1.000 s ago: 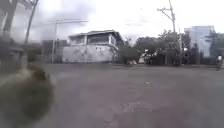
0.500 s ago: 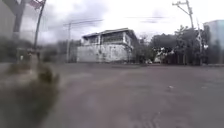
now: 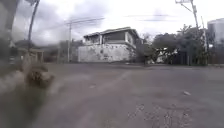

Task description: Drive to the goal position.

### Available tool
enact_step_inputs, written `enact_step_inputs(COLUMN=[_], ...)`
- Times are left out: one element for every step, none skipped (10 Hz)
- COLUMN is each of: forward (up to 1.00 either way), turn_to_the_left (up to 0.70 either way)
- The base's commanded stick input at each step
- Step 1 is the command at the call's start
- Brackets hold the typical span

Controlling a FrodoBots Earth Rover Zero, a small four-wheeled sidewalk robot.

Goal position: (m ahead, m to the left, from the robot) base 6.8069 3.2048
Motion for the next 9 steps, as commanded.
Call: enact_step_inputs(forward=[1.0, 1.0, 1.0, 1.0, 1.0, 1.0, 1.0, 1.0, 1.0], turn_to_the_left=[0.0, 0.0, 0.0, 0.18, 0.4, 0.4, 0.4, 0.4, 0.4])
